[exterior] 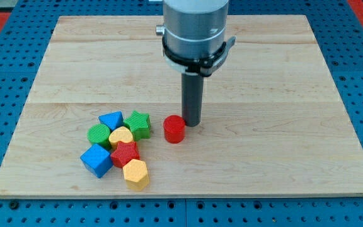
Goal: Push the yellow hexagon into the red star
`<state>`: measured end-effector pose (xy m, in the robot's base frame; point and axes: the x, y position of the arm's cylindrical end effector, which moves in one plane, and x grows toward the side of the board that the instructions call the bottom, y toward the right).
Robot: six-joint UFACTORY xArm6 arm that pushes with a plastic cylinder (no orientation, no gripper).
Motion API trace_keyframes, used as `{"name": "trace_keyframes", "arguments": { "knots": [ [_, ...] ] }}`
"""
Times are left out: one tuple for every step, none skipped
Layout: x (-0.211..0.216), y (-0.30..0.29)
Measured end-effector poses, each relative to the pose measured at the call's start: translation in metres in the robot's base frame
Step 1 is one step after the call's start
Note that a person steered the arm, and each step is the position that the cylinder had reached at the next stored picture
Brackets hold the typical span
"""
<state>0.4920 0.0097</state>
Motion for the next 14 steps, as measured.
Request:
{"name": "trace_keyframes", "arguments": {
  "knots": [
    [0.019, -0.010],
    [0.034, -0.011],
    [0.039, -0.034],
    [0.048, 0.040],
    [0.117, 0.056],
    [0.127, 0.052],
    [0.127, 0.032],
    [0.127, 0.026],
    [0.126, -0.004],
    [0.127, -0.075],
    [0.125, -0.078],
    [0.092, -0.086],
    [0.092, -0.109],
    [0.120, -0.109]
  ]
}}
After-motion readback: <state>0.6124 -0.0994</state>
